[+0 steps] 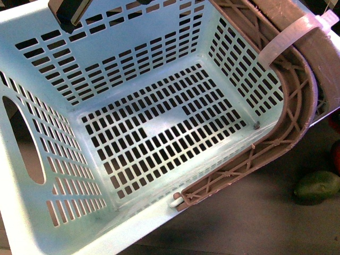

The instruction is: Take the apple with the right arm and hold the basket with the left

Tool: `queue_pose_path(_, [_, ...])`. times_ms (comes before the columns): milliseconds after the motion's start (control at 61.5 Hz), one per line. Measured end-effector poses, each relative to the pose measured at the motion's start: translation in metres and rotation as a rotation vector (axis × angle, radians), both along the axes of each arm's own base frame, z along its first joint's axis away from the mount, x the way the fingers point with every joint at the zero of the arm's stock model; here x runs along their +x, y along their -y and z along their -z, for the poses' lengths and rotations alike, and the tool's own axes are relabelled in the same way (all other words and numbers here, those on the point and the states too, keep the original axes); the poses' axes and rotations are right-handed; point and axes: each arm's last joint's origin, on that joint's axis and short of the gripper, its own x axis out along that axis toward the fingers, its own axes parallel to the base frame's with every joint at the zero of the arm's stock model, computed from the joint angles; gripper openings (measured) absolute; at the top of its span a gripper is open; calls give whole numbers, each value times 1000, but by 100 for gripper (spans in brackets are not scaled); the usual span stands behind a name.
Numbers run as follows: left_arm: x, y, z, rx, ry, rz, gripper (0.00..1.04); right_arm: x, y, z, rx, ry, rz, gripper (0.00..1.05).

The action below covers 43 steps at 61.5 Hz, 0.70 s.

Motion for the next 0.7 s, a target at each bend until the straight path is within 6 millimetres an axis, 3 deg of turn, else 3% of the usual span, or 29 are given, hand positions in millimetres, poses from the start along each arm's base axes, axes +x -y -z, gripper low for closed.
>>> queue_pose_path(211, [0, 0, 0, -1, 0, 0, 16, -39, -13, -78, 52, 157, -51, 80])
queue_pose_path(423, [0, 0, 0, 0, 0, 0, 16, -74, -43, -164, 86, 381, -101, 80])
queue_pose_path(537, [0, 0, 0, -1, 0, 0, 16, -88, -66, -192, 119, 467, -157, 80])
queue_pose_path(699, [0, 0, 0, -1, 0, 0, 16, -94, -103, -202, 174, 491, -244, 80])
